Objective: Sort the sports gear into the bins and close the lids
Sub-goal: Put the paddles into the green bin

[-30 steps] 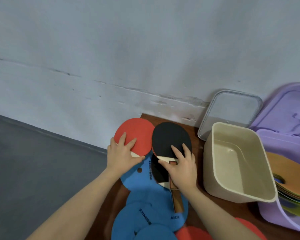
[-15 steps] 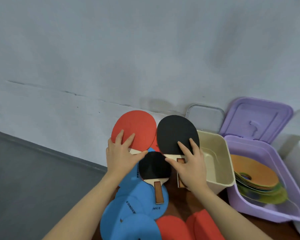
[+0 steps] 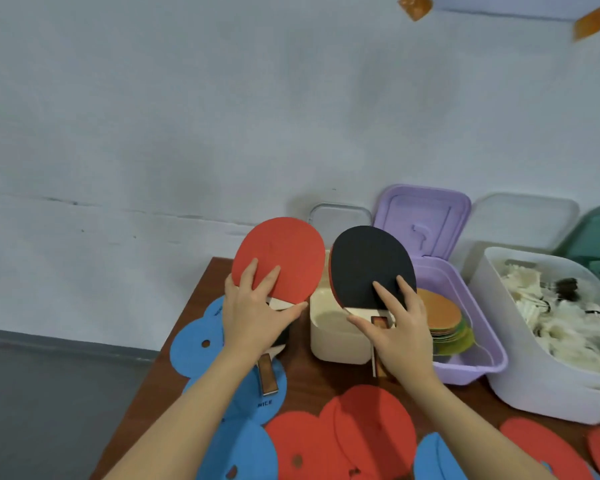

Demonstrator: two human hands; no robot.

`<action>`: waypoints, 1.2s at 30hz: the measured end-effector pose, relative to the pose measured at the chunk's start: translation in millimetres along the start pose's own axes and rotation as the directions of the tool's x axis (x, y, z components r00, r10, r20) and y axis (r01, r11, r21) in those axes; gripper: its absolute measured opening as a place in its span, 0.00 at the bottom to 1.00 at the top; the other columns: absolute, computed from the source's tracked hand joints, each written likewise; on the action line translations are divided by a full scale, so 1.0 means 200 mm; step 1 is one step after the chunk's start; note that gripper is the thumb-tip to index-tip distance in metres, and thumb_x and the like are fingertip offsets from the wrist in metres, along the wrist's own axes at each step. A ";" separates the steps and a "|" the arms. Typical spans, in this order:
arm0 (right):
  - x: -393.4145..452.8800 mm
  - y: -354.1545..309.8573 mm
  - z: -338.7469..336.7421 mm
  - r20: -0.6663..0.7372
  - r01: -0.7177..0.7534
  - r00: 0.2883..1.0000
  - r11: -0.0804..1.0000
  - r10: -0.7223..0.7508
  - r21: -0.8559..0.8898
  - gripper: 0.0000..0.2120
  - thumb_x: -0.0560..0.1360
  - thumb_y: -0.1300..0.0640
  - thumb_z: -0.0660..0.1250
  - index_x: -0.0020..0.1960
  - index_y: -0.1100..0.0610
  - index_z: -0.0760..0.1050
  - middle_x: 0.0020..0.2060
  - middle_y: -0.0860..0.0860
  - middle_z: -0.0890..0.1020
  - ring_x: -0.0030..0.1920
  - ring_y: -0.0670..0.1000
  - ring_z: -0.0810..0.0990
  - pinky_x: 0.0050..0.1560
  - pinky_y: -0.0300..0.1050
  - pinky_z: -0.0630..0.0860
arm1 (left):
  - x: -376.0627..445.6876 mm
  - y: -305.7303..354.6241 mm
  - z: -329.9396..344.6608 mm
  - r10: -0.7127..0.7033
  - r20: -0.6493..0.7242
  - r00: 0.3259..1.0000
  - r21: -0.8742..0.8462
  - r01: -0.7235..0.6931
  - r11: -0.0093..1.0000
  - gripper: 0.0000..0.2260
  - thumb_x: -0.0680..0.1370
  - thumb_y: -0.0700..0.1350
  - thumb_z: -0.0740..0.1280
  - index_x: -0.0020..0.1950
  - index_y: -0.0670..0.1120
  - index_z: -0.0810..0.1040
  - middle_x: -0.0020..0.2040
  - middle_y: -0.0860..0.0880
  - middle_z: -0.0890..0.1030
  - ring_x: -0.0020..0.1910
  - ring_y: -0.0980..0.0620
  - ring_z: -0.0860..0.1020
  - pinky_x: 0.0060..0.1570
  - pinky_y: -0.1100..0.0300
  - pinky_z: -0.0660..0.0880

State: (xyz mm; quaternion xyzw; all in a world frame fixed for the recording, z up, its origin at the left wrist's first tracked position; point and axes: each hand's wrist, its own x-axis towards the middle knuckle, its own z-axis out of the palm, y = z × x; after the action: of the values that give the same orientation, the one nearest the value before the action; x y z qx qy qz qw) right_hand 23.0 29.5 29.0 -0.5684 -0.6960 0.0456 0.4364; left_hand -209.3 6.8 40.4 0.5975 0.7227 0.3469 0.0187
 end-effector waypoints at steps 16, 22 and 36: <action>0.35 0.97 -0.68 0.035 0.030 0.999 0.998 -0.032 0.049 0.31 0.62 0.42 0.77 0.63 0.49 0.76 0.69 0.55 0.68 0.67 0.59 0.67 0.63 0.57 0.69 | -0.06 1.11 0.57 -0.008 -0.120 0.993 0.003 0.009 1.000 0.38 0.61 0.74 0.59 0.65 0.54 0.75 0.70 0.47 0.68 0.67 0.37 0.64 0.64 0.39 0.66; 0.46 1.25 -0.86 0.024 0.018 1.000 0.999 -0.019 0.047 0.33 0.63 0.34 0.69 0.63 0.50 0.76 0.69 0.56 0.69 0.66 0.59 0.68 0.62 0.57 0.70 | -0.05 1.43 0.76 -0.048 -0.069 0.996 0.011 0.049 0.999 0.36 0.62 0.72 0.64 0.67 0.57 0.72 0.72 0.50 0.66 0.68 0.41 0.63 0.63 0.45 0.68; 0.73 1.54 -1.03 0.008 -0.066 0.998 0.997 0.067 -0.031 0.33 0.63 0.37 0.72 0.65 0.47 0.74 0.71 0.51 0.66 0.69 0.55 0.64 0.64 0.57 0.69 | 0.22 1.75 1.02 0.027 0.037 0.999 -0.027 -0.026 0.999 0.36 0.65 0.70 0.67 0.70 0.58 0.67 0.73 0.52 0.62 0.70 0.42 0.60 0.66 0.43 0.65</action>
State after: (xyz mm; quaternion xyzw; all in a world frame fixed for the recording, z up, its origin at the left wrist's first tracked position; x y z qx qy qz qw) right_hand 395.4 169.1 64.1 -0.5977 -0.6792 0.0520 0.4228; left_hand 166.8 158.5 85.7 0.6132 0.7096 0.3452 0.0355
